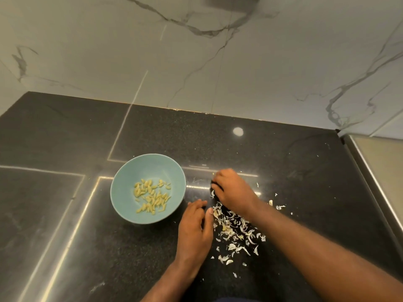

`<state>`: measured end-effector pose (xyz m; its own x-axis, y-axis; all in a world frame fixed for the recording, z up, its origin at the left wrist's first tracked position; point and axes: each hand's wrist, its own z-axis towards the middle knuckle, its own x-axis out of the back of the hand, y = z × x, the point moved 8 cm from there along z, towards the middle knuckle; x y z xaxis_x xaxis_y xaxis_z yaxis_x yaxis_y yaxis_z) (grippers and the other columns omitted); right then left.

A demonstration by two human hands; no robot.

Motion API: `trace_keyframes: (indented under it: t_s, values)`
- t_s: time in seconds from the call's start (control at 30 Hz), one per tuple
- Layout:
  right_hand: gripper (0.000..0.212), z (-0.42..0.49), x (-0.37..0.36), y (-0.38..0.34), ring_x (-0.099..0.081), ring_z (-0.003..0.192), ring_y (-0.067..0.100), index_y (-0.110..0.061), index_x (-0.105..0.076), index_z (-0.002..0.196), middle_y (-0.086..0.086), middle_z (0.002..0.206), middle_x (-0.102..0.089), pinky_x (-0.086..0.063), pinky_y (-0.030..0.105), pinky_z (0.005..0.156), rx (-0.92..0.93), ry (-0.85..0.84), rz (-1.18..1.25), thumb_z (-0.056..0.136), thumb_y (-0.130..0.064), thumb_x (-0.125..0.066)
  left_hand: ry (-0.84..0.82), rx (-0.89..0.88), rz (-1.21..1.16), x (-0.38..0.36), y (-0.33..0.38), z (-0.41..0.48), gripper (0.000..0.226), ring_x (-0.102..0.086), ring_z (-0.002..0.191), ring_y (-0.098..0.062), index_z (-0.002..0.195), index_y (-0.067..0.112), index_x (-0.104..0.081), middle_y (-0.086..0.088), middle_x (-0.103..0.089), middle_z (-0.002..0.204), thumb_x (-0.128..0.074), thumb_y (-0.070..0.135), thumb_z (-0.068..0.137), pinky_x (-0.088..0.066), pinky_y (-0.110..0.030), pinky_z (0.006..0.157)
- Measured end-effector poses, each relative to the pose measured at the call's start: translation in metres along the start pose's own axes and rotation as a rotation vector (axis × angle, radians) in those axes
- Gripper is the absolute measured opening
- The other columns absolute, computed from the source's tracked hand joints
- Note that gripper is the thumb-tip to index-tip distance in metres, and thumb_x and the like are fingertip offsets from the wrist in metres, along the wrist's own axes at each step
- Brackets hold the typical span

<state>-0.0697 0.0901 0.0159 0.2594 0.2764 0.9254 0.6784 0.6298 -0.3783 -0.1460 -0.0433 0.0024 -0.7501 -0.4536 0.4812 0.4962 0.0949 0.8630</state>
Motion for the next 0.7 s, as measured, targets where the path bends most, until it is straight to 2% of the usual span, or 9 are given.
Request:
trace_keyframes:
  t_s: [0.13,0.23,0.3,0.37,0.43,0.53,0.57,0.63,0.7]
  values:
    - [0.019,-0.062,0.002,0.007,-0.046,0.087,0.006,-0.019,-0.066,0.095,-0.01,0.09,-0.055,-0.039,0.022,0.08,-0.009,-0.03,0.016,0.101,-0.029,-0.052,-0.101,-0.037,0.023,-0.008,0.0,-0.004,0.013,-0.045,0.125,0.005,0.107,0.016,-0.066,0.005,-0.062,0.123,-0.055,0.016,0.1,-0.04,-0.036,0.113]
    - [0.015,-0.065,0.031,0.054,-0.051,0.1,0.004,-0.021,-0.066,0.11,-0.011,0.106,-0.058,-0.041,0.022,0.09,-0.214,0.109,0.089,0.099,-0.019,-0.055,-0.096,-0.104,0.109,0.003,0.003,-0.016,0.02,-0.029,0.132,0.016,0.115,0.022,-0.066,0.014,-0.054,0.133,-0.06,0.016,0.097,-0.023,-0.028,0.121]
    - [0.03,-0.054,0.047,0.09,-0.048,0.118,0.01,-0.014,-0.06,0.129,0.0,0.124,-0.057,-0.043,0.031,0.105,-0.364,0.179,0.088,0.1,-0.019,-0.054,-0.059,-0.016,0.19,0.018,-0.004,-0.028,0.028,-0.022,0.138,0.007,0.124,0.024,-0.061,0.012,-0.043,0.143,-0.061,0.026,0.096,-0.018,-0.038,0.123]
    - [0.039,-0.041,0.046,0.109,-0.043,0.129,0.017,-0.009,-0.052,0.14,0.006,0.136,-0.051,-0.037,0.035,0.112,-0.441,0.142,0.039,0.103,-0.023,-0.049,-0.11,0.091,0.371,0.023,-0.019,-0.039,0.053,-0.012,0.148,-0.009,0.143,0.024,-0.045,-0.001,-0.027,0.159,-0.047,0.051,0.097,-0.001,-0.041,0.123]
    - [0.036,-0.034,0.041,0.102,-0.042,0.125,0.017,-0.008,-0.057,0.134,0.007,0.131,-0.052,-0.038,0.034,0.109,-0.415,0.131,-0.009,0.105,-0.025,-0.044,-0.182,0.138,0.547,0.018,-0.029,-0.047,0.081,-0.005,0.153,-0.021,0.153,0.02,-0.03,-0.01,-0.014,0.165,-0.02,0.071,0.091,0.008,-0.042,0.12]
    - [0.029,-0.043,0.021,0.053,-0.044,0.107,0.01,-0.013,-0.063,0.117,0.0,0.115,-0.052,-0.043,0.027,0.098,-0.289,0.111,0.025,0.106,-0.026,-0.039,-0.237,0.131,0.676,0.004,-0.029,-0.043,0.088,-0.03,0.146,-0.036,0.146,0.008,-0.044,-0.024,-0.035,0.154,-0.015,0.072,0.092,-0.016,-0.052,0.117]
    - [0.028,-0.051,0.013,0.035,-0.044,0.103,0.008,-0.014,-0.063,0.115,-0.003,0.112,-0.05,-0.043,0.024,0.094,-0.236,0.094,0.037,0.106,-0.027,-0.039,-0.233,0.107,0.686,-0.003,-0.024,-0.039,0.086,-0.031,0.145,-0.037,0.145,0.007,-0.046,-0.026,-0.037,0.153,-0.016,0.07,0.094,-0.018,-0.053,0.116]
    - [0.027,-0.068,0.001,0.008,-0.043,0.099,0.007,-0.015,-0.063,0.113,-0.005,0.107,-0.049,-0.044,0.024,0.09,-0.135,0.07,0.062,0.106,-0.028,-0.04,-0.239,0.026,0.578,-0.016,-0.008,-0.033,0.08,-0.02,0.15,-0.03,0.148,0.01,-0.041,-0.018,-0.032,0.158,-0.015,0.065,0.096,-0.007,-0.045,0.12]
    - [0.024,-0.08,0.004,0.0,-0.045,0.097,0.007,-0.016,-0.066,0.107,-0.006,0.102,-0.054,-0.045,0.027,0.088,-0.093,0.082,0.099,0.105,-0.027,-0.045,-0.257,0.001,0.31,-0.021,0.0,-0.029,0.063,-0.022,0.15,-0.016,0.146,0.015,-0.046,-0.002,-0.039,0.155,-0.022,0.051,0.101,-0.005,-0.034,0.124]
